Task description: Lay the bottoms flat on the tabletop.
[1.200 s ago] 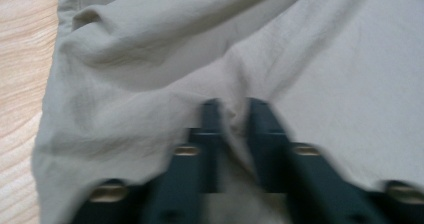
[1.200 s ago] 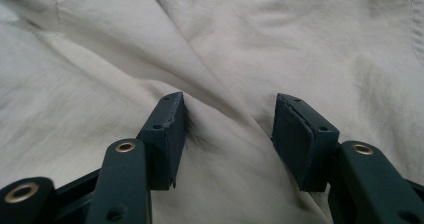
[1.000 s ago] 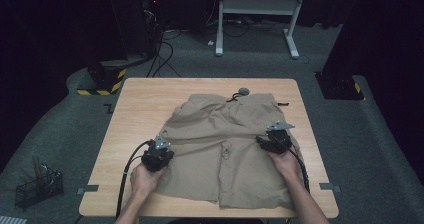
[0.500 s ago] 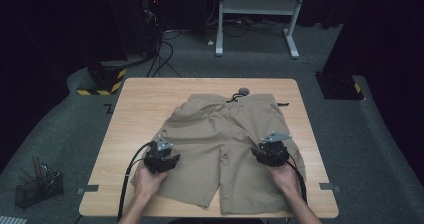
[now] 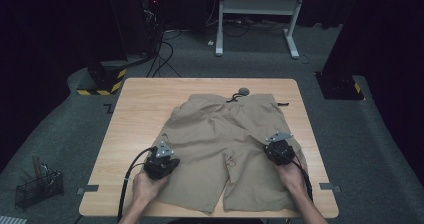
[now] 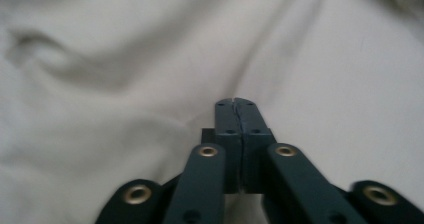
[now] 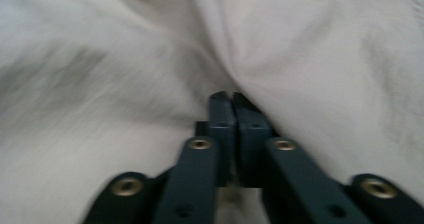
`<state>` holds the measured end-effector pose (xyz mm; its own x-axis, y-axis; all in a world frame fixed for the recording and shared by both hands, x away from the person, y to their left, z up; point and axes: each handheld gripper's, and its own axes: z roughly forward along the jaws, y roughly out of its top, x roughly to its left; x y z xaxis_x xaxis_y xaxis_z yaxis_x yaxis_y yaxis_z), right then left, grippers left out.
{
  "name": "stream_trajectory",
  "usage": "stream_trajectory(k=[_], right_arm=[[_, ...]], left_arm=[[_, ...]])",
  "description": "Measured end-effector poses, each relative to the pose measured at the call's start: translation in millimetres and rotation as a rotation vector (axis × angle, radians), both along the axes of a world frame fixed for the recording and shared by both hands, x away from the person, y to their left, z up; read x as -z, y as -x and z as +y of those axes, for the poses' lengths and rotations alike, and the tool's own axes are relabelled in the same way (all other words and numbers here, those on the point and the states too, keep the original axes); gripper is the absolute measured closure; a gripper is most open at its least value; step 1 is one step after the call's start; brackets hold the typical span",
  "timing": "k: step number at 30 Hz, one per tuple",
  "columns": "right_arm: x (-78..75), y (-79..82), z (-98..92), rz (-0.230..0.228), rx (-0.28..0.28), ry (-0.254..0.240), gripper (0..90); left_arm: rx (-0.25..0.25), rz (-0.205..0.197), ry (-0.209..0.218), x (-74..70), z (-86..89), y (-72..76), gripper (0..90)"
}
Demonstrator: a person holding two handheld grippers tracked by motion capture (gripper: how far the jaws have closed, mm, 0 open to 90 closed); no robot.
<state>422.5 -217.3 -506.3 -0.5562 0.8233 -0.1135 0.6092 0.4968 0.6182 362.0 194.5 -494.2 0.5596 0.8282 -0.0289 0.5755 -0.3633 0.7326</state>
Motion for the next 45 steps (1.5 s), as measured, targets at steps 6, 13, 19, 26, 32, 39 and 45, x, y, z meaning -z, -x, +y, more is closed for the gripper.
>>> stream_trajectory(k=[6, 13, 19, 26, 32, 39, 45], right_arm=[[-15.1, -3.3, 21.4, -0.033, -0.031, -0.153, 64.5], [-15.3, -11.7, 62.3, -0.041, -0.082, -0.182, 60.2], [-7.9, -16.8, 70.1, -0.018, -0.094, -0.184, 60.4], [7.3, -25.2, 67.2, 0.013, -0.104, -0.139, 60.1], [9.4, -26.0, 61.0, 0.005, -0.126, -0.164, 58.7], [10.9, -22.7, 63.1, -0.024, -0.132, -0.141, 58.0], [10.8, -21.9, 63.7, -0.022, -0.126, -0.141, 57.9]], left_arm=[[-0.15, -0.087, -0.06, -14.1, -7.2, -62.1, 45.5], [-0.149, 0.015, -0.175, 3.7, -21.0, -117.6, 44.3], [-0.106, 0.056, -0.134, 14.7, -17.7, -116.0, 68.3], [-0.053, 0.087, -0.197, 10.2, -16.7, -97.8, 89.9], [-0.049, 0.09, -0.182, 4.9, -9.2, -90.6, 89.5], [-0.159, -0.089, -0.082, -27.3, -5.0, -114.8, 48.8], [-0.244, -0.05, -0.072, -27.0, -7.3, -149.9, 41.8]])
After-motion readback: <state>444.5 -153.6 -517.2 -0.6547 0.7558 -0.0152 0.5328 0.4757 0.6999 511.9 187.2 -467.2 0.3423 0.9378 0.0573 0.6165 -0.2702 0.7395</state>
